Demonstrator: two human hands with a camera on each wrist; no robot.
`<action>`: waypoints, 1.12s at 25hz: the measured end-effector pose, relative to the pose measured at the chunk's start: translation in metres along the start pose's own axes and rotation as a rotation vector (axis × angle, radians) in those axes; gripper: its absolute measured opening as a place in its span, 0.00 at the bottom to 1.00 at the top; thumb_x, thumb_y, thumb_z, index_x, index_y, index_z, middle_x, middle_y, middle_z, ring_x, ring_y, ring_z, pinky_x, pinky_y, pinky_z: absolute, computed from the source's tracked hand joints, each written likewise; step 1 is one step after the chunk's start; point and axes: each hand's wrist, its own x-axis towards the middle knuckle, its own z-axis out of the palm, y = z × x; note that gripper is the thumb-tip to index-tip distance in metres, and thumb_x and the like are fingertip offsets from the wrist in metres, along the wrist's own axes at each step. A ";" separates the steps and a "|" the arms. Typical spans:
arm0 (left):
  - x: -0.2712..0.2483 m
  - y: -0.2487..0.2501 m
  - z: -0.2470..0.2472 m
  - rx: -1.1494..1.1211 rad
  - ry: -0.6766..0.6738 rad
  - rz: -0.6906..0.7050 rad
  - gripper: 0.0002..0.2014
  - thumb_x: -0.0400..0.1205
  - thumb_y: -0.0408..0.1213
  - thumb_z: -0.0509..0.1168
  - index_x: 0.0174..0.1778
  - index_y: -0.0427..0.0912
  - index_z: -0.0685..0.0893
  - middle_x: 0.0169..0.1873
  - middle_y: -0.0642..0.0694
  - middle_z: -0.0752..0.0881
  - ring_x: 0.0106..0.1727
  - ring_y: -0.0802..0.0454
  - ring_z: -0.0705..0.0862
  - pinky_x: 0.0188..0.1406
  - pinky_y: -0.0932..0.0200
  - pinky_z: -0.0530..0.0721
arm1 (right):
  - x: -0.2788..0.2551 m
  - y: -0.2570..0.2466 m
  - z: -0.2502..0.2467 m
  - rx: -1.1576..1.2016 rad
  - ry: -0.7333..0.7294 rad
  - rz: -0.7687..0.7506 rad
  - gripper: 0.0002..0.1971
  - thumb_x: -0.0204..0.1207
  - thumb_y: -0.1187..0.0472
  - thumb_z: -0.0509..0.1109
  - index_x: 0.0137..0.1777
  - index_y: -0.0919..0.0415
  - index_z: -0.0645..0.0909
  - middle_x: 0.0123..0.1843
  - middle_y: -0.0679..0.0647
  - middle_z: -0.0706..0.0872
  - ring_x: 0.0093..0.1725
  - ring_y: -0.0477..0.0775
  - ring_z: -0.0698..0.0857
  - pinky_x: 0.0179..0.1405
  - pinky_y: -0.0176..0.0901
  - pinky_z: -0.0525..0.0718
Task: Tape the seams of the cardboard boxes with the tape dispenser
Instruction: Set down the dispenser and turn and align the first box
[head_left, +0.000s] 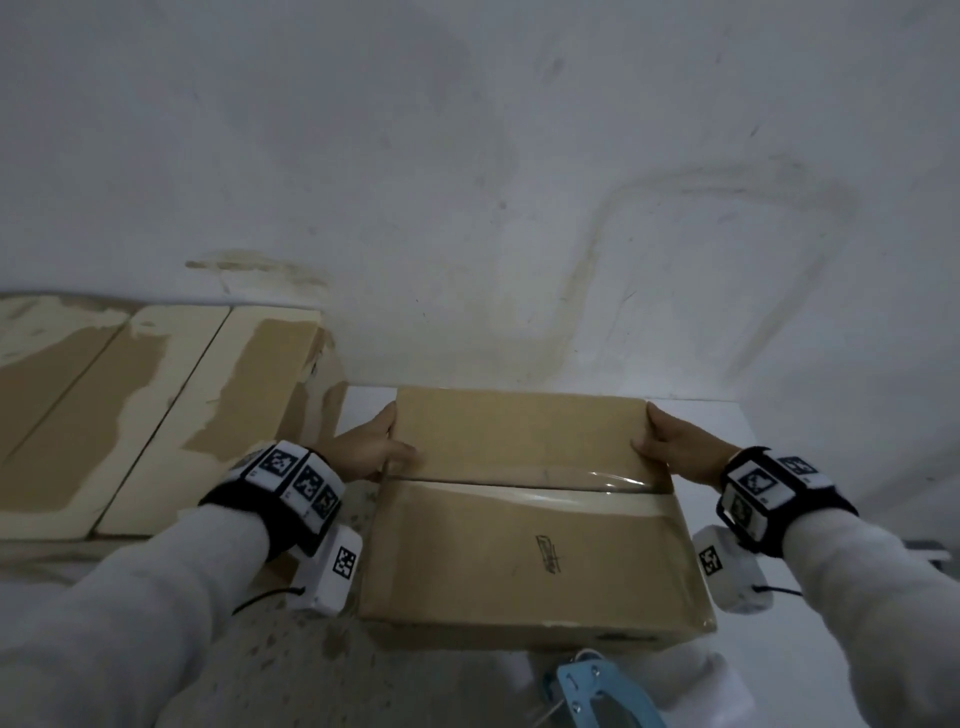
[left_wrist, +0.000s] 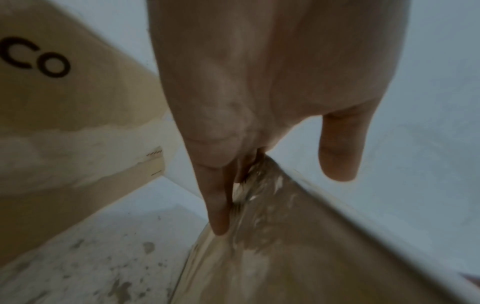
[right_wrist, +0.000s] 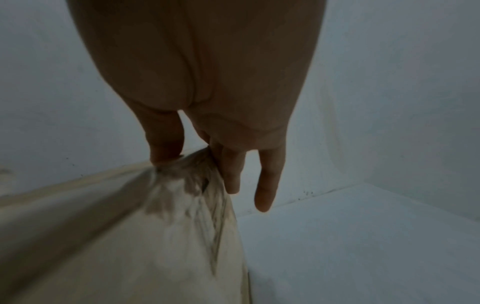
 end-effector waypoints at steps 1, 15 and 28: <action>0.003 -0.003 0.000 0.048 -0.006 -0.008 0.40 0.81 0.43 0.65 0.83 0.49 0.47 0.78 0.48 0.65 0.74 0.46 0.70 0.71 0.51 0.73 | 0.002 0.000 0.001 -0.032 0.017 -0.012 0.34 0.82 0.55 0.61 0.82 0.62 0.50 0.78 0.59 0.69 0.74 0.58 0.71 0.75 0.50 0.68; -0.045 -0.023 0.038 -0.156 0.084 0.104 0.36 0.86 0.45 0.56 0.83 0.42 0.41 0.83 0.49 0.53 0.82 0.49 0.57 0.80 0.54 0.60 | -0.072 0.029 0.061 0.421 0.120 -0.056 0.31 0.82 0.51 0.60 0.81 0.53 0.52 0.74 0.51 0.70 0.67 0.54 0.75 0.66 0.49 0.74; -0.026 -0.015 0.035 -0.264 0.329 0.136 0.33 0.81 0.44 0.64 0.79 0.41 0.57 0.72 0.47 0.70 0.68 0.45 0.74 0.59 0.55 0.74 | -0.042 0.008 0.072 0.465 0.486 0.020 0.35 0.75 0.50 0.71 0.79 0.57 0.62 0.75 0.57 0.75 0.70 0.60 0.76 0.67 0.51 0.72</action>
